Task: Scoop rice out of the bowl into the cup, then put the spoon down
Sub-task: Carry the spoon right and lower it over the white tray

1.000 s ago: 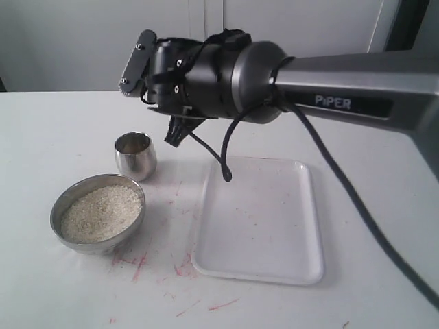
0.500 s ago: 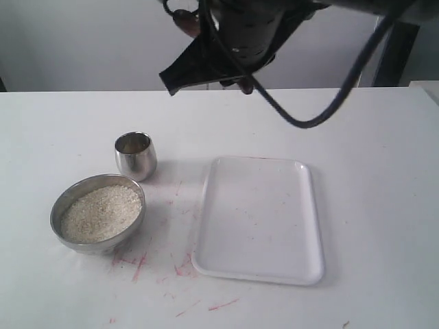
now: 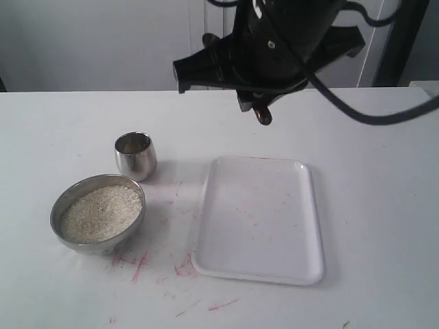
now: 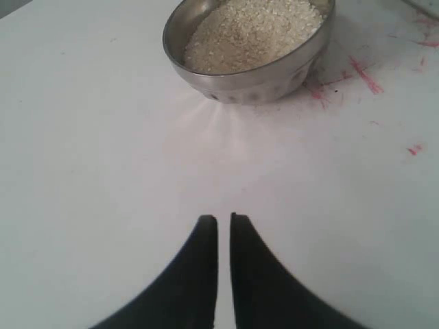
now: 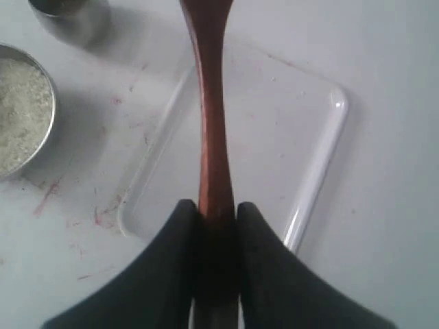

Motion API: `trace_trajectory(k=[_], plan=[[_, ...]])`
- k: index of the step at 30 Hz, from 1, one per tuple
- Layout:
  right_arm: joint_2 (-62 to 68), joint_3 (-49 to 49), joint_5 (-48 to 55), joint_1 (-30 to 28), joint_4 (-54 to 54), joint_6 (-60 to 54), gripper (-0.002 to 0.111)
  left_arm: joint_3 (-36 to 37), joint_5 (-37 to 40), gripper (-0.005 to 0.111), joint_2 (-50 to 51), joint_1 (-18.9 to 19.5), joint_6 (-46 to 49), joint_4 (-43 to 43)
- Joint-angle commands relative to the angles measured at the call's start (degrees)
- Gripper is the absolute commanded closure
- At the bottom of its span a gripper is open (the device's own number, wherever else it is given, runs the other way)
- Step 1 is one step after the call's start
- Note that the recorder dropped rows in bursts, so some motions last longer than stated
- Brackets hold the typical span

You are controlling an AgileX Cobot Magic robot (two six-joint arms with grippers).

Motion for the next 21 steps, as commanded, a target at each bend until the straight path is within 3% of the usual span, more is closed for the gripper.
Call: trace_trajectory(k=[1, 21], plan=[[-0.52, 5.48, -2.2, -0.27, -0.1, 5.05, 0.108, 0.53, 1.91, 0.092, -0.17, -0.12, -0.33, 0.0], [-0.41, 27.29, -23.76, -2.7, 3.64, 22.3, 0.108, 0.53, 1.91, 0.092, -0.17, -0.12, -0.33, 0.0]])
